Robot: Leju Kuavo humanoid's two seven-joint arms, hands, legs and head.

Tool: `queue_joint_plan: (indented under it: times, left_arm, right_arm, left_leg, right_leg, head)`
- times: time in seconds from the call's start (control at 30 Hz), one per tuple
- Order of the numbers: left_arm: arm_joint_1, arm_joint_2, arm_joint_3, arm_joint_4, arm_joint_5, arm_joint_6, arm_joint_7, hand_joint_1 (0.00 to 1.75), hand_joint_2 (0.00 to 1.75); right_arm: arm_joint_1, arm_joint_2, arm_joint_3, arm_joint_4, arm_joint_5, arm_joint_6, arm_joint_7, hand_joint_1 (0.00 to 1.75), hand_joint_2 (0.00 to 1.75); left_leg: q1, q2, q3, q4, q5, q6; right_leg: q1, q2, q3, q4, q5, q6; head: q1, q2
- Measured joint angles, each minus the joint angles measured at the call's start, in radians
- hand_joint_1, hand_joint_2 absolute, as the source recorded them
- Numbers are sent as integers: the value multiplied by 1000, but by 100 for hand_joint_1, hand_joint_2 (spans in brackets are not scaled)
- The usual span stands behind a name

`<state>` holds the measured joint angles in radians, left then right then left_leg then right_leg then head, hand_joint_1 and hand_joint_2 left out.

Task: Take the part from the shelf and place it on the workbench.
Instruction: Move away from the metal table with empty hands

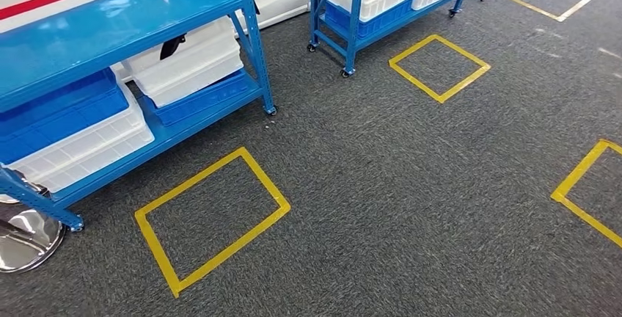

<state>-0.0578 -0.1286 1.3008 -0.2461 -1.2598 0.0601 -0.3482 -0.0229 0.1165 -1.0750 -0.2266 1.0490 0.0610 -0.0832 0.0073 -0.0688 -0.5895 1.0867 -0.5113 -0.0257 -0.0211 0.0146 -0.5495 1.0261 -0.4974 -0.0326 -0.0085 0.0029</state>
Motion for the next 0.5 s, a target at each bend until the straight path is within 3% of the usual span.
queue_joint_plan:
  times: [0.03,0.07,0.1,0.13,0.17,0.2,0.27,0.33,0.4,0.43,0.5]
  left_arm:
    - [-2,0,0,0,0,0,0,0,0]
    - [-3,-1,0,0,0,-1,-1,0,0]
    - [-4,-1,0,0,0,-1,-3,0,0]
    - [-3,-1,0,0,0,-1,-5,0,0]
    - [-1,-1,0,0,1,-1,-9,0,0]
    - [1,-1,0,0,2,-1,-14,0,0]
    - [0,0,0,0,3,-1,-20,0,0]
    - [-2,0,0,0,3,-1,-24,0,0]
    - [0,1,0,0,3,-1,-26,0,0]
    - [2,1,0,0,3,-1,-26,0,0]
    - [2,1,0,0,3,-1,-26,0,0]
  right_arm:
    - [2,0,0,0,0,0,0,0,0]
    - [4,0,0,0,0,1,0,0,0]
    - [5,0,0,0,0,1,1,0,0]
    - [5,0,0,0,0,1,1,0,0]
    - [5,0,0,0,0,1,1,0,0]
    - [4,0,0,0,1,2,1,0,0]
    - [4,0,0,0,1,2,1,0,0]
    - [2,1,-1,0,2,2,1,0,0]
    - [-5,1,-1,0,2,2,1,0,0]
    - [-8,1,-1,0,2,2,1,0,0]
    - [-8,1,-1,0,2,2,1,0,0]
  left_leg:
    - [0,34,-30,62,-32,-4]
    - [1,51,-65,131,-63,-7]
    - [3,58,-93,185,-81,-9]
    - [3,61,-105,208,-80,-10]
    - [3,64,-97,191,-60,-9]
    - [3,72,-70,137,-26,-5]
    - [-5,116,-1,-1,34,8]
    - [-14,142,28,-64,49,24]
    - [-16,121,30,-71,50,35]
    - [-13,110,35,-79,54,40]
    - [-5,86,44,-94,65,51]
  right_leg:
    - [2,-15,2,-1,-2,-4]
    - [5,-32,3,-1,-4,-8]
    - [7,-48,4,-1,-7,-9]
    - [8,-64,6,0,-10,-10]
    - [9,-79,10,0,-13,-9]
    - [10,-93,15,0,-16,-8]
    - [12,-119,26,-1,-25,-2]
    - [14,-139,34,-1,-31,8]
    - [14,-156,43,-6,-35,19]
    - [13,-145,47,-4,-39,25]
    - [10,-85,29,45,-72,34]
  head:
    - [-4,0]
    - [-6,0]
    - [-6,0]
    - [-6,0]
    - [-6,0]
    - [-6,0]
    - [-6,0]
    - [-5,0]
    - [-6,0]
    - [-4,0]
    - [1,0]
